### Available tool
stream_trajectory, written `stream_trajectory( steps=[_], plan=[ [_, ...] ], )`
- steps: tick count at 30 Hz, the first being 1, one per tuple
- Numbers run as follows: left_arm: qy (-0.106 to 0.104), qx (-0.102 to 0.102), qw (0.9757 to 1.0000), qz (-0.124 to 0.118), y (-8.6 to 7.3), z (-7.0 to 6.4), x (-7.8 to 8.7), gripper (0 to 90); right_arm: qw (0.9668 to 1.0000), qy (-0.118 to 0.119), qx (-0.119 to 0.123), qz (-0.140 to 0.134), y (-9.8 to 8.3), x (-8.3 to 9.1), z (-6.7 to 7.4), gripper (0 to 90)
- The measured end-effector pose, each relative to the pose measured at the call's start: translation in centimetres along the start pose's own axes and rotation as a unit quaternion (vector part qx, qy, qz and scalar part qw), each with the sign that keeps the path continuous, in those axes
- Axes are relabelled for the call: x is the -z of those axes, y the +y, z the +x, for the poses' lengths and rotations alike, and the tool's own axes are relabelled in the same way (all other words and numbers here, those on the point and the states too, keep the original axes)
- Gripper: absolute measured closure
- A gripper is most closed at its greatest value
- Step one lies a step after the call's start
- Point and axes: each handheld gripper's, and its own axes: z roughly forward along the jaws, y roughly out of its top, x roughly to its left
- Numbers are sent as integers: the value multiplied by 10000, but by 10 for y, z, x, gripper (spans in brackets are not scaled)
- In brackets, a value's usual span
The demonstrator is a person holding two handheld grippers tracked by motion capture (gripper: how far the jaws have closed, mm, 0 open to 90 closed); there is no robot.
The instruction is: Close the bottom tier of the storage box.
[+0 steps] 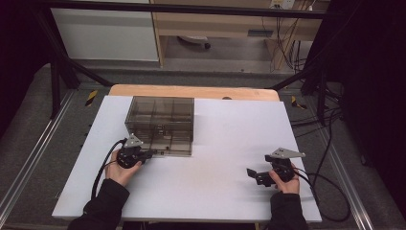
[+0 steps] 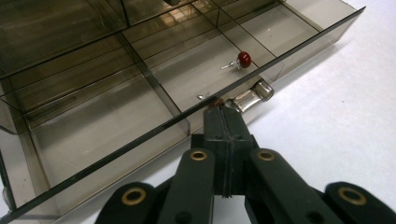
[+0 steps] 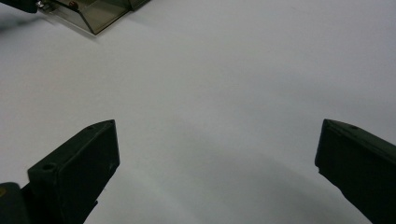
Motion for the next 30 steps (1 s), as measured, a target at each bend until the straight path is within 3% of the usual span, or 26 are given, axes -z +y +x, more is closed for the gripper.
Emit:
stream_trajectory(
  steps=[30],
  plan=[
    [131,112,9998,-139,3,6,-7,896,10000,26,10,19,0,-1,0,4]
  ],
)
